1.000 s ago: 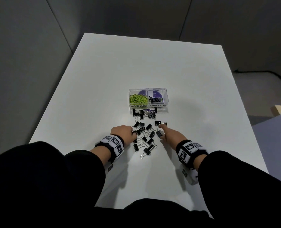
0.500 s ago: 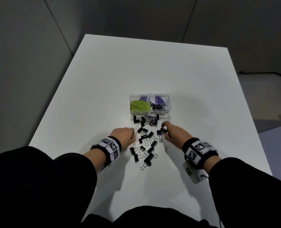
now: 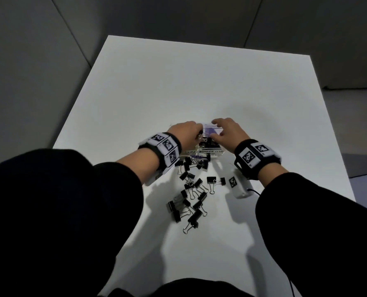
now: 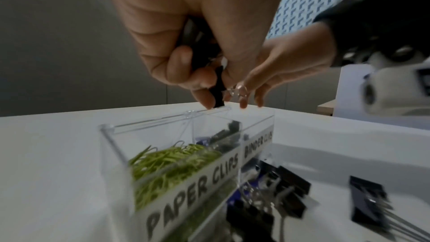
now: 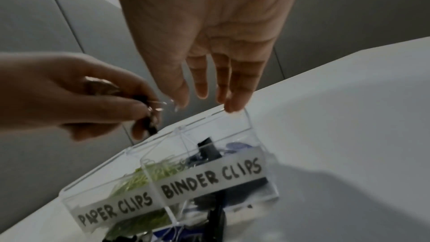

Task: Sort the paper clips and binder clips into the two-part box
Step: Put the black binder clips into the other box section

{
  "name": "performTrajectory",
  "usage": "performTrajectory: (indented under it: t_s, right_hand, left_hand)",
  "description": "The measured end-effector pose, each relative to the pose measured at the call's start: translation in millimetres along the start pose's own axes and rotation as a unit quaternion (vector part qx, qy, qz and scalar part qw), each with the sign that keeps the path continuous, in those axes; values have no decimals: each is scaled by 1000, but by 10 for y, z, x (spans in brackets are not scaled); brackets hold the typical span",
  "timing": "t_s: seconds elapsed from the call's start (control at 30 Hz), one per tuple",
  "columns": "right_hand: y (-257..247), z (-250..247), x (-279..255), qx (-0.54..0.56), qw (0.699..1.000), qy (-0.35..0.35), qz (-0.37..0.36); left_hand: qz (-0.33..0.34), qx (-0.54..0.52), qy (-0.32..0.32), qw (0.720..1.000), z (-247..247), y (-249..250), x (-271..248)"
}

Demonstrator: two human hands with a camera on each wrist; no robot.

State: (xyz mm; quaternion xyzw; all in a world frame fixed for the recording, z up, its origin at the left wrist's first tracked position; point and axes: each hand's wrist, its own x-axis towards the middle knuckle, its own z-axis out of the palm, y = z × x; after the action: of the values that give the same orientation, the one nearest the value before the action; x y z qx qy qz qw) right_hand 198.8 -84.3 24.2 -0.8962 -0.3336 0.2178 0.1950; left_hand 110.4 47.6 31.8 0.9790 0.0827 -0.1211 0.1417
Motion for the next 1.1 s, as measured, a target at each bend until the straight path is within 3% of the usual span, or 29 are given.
performTrajectory:
  t_s: [0.07, 0.13, 0.27, 0.33, 0.43, 0.53, 0.63, 0.77, 1.1]
  right_hand:
    - [127, -18, -99, 17, 998, 59, 1]
    - [253, -3, -249, 15, 997, 74, 16]
    - [429, 183, -526, -8, 1000, -6, 15]
    - [447, 296, -592, -31, 999, -33, -17]
    - [383, 450, -624, -70, 994, -34, -79]
    - [275, 598, -577, -95, 984, -37, -145]
    - [211, 718, -537, -165, 971, -81, -153]
    - [212, 785, -643, -228, 961, -102, -120]
    - [288, 879, -1133, -186, 972, -94, -105]
  left_hand:
    - [16, 12, -12, 1000, 5, 55, 176]
    - [33, 18, -25, 999, 34, 104, 298]
    - [61, 14, -59, 996, 124, 173, 388]
    - [80, 15, -38, 996, 121, 175, 304]
    - [108, 13, 58, 992, 133, 150, 9]
    - [128, 41, 32, 990, 387, 59, -331]
    - [91, 84, -25, 992, 732, -78, -588]
    - [24, 72, -25, 997, 944, -122, -772]
    - [52, 19, -40, 998, 1032, 3, -1168]
